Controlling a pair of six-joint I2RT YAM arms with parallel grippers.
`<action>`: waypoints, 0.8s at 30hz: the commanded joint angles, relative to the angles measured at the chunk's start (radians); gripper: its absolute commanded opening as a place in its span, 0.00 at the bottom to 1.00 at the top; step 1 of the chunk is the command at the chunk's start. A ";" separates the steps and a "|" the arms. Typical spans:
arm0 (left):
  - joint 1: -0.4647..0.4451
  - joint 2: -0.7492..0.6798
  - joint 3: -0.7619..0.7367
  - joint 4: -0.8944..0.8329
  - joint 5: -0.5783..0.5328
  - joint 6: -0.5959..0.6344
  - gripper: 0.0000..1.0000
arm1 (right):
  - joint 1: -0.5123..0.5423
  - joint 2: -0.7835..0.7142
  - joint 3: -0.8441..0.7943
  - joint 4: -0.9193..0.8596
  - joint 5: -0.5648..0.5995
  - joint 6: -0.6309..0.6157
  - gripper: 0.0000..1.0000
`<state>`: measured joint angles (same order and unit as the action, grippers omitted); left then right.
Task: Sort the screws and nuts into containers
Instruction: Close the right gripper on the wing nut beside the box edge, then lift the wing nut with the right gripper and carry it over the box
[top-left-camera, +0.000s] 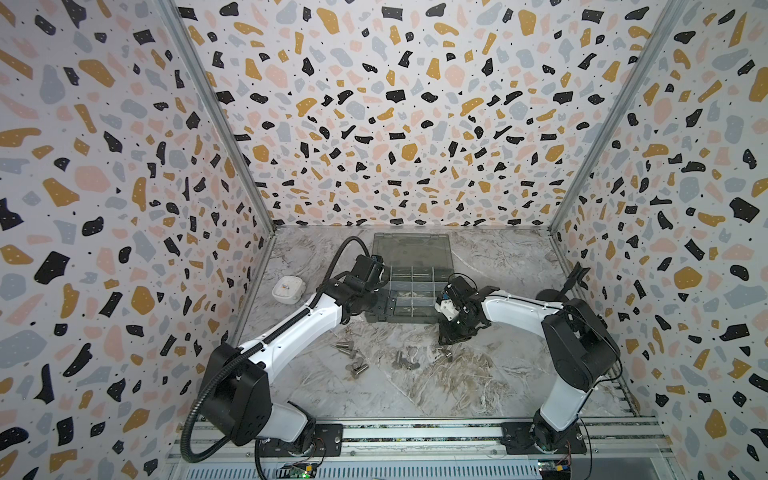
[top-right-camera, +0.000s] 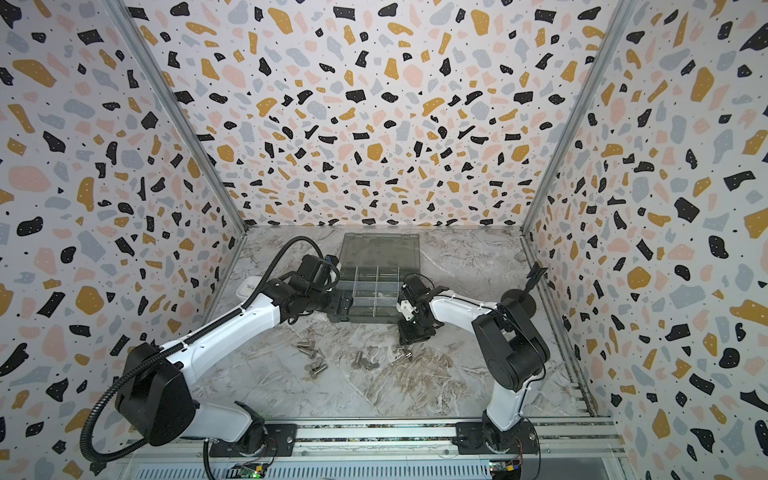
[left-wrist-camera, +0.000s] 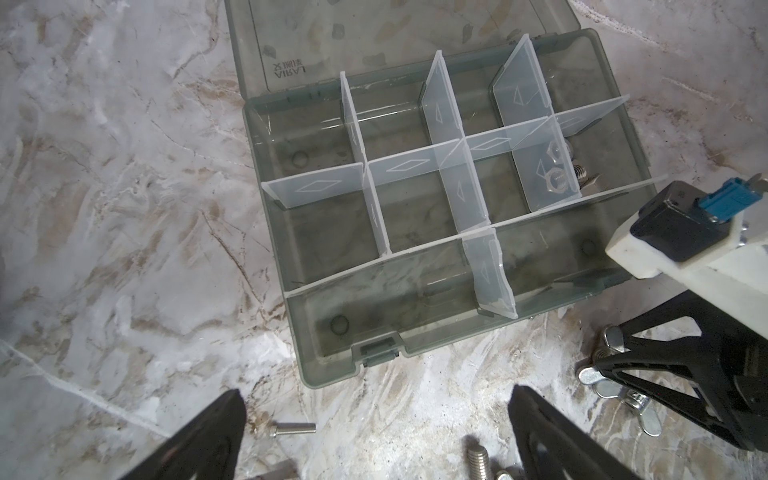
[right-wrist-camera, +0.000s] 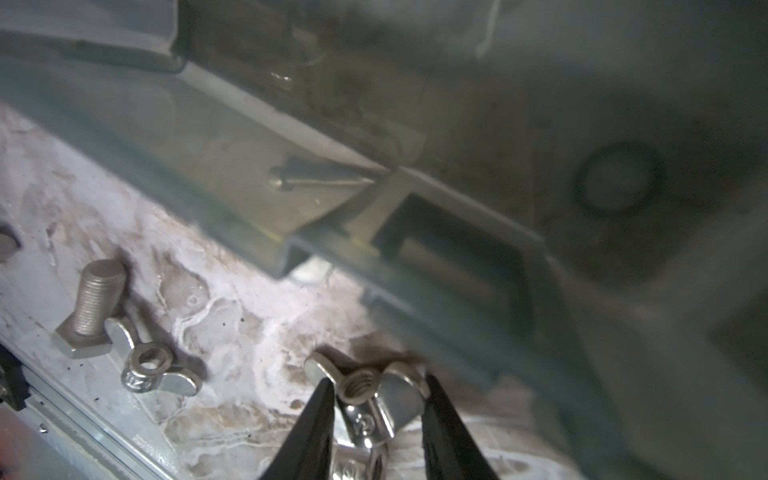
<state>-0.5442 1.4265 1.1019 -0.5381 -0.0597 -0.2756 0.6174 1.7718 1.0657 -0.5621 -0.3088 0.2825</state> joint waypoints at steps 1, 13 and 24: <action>0.004 -0.029 -0.022 0.010 -0.006 0.013 0.99 | 0.026 0.050 0.001 -0.063 0.076 -0.002 0.41; 0.013 -0.045 -0.045 0.023 0.000 0.024 1.00 | 0.083 0.108 0.060 -0.129 0.174 -0.006 0.41; 0.024 -0.053 -0.056 0.031 0.006 0.026 1.00 | 0.114 0.133 0.129 -0.150 0.160 -0.016 0.42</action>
<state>-0.5278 1.4002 1.0573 -0.5304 -0.0605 -0.2646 0.7200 1.8584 1.2026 -0.6857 -0.1604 0.2684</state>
